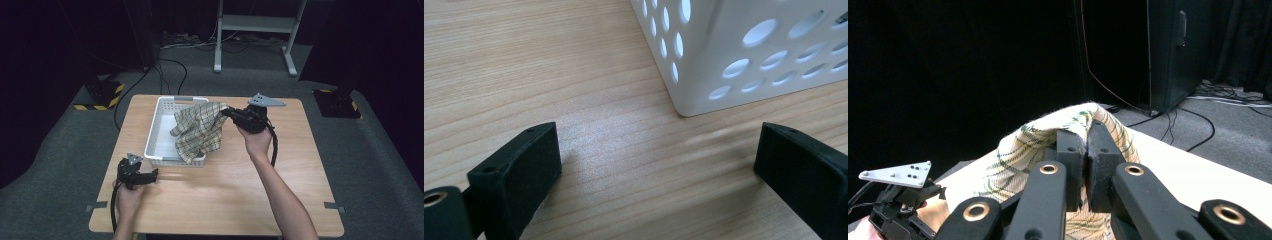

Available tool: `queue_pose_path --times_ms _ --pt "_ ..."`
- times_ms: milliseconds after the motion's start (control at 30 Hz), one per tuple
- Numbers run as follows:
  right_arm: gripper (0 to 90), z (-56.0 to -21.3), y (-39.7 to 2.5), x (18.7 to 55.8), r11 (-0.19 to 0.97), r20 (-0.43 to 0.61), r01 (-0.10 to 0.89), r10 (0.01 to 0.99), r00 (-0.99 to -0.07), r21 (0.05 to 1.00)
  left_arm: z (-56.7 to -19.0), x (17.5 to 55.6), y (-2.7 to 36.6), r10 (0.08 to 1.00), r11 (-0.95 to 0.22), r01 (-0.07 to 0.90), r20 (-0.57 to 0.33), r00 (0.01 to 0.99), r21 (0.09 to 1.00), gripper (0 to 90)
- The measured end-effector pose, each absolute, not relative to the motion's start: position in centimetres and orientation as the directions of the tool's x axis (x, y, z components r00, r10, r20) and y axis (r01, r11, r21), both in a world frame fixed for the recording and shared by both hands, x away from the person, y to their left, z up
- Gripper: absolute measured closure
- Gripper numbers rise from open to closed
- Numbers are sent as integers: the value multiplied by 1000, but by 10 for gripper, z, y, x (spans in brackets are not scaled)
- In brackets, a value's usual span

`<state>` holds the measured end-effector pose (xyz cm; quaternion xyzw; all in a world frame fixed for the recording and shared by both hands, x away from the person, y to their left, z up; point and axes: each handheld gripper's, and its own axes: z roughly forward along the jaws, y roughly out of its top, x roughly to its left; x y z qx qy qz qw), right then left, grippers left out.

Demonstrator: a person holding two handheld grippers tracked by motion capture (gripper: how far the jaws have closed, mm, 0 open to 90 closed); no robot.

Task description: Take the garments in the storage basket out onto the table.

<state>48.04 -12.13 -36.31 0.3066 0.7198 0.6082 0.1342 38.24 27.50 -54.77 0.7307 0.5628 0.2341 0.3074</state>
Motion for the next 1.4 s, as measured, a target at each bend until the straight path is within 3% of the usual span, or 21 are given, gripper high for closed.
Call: queue_pose_path --times_ms 1400 --pt "874 -351 -174 472 4 189 253 655 -731 967 -548 382 275 967 -176 679 -4 256 713 49"
